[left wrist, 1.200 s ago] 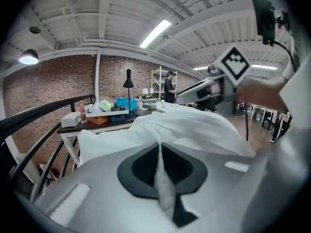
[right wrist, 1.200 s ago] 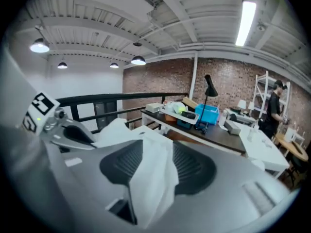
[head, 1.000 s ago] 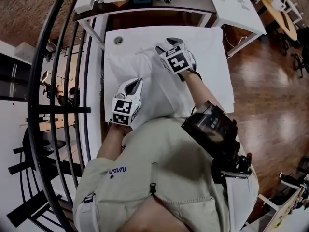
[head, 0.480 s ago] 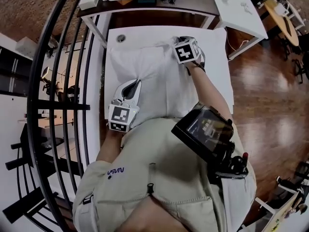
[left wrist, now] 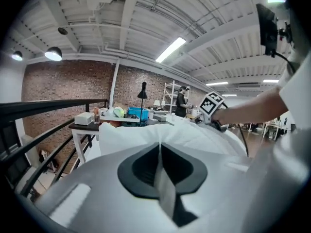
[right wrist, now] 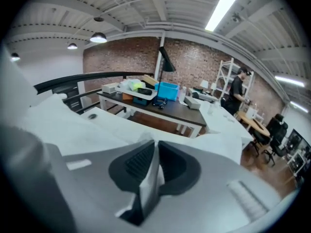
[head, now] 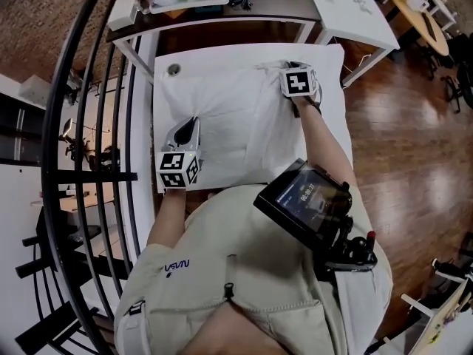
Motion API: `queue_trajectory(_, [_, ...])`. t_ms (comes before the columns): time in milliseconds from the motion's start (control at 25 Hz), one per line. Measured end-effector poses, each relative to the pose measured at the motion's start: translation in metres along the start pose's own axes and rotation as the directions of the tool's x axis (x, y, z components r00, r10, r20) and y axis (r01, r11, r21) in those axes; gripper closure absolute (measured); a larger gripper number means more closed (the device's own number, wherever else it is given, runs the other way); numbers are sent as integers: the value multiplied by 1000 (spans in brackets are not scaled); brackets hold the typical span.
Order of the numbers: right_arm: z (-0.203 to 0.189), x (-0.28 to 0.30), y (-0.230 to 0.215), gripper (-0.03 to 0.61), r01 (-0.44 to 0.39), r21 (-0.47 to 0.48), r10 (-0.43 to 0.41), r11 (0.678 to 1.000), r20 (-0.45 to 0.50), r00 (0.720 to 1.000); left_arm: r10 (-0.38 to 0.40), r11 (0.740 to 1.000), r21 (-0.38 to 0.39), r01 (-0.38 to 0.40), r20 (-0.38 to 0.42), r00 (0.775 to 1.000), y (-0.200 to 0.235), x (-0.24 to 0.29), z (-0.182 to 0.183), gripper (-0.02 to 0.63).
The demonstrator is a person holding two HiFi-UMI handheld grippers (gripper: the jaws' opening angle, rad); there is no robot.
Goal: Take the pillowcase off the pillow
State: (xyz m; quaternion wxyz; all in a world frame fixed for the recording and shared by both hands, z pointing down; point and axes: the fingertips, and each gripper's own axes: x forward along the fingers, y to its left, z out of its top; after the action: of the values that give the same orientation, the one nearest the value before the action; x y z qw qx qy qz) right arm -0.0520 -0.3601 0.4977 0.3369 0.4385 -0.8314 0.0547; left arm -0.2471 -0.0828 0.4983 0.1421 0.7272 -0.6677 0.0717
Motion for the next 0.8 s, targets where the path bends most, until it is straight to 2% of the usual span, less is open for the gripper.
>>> queue_trajectory(120, [-10,3,15,523,-61,4,61,998,5,998,17,998,67,-14,-44,999,6,23,-6,591])
queue_trajectory(240, [-15,-2,21,470,-74,38,73,997,34,997,33,996,82,-29,-55,998,13,34,-6,567])
queue_trajectory(400, [-19,-48,25,446,-64,94,50,994,141,989,38,992,123,-34,-30,999,7,16,3,549])
queue_trajectory(520, [-37,-95,40,446,-75,135,47,988,201,978,-37,982,183,41,-26,999,-13,-8,9,544])
queue_trajectory(600, [-59,-124,58,446,-75,151,42,986,214,976,-111,966,229,122,-63,992,-32,-26,4,514])
queue_trajectory(800, [-130,-177,112,446,-40,158,20,987,132,991,-272,906,292,308,-156,950,-78,-51,-26,422])
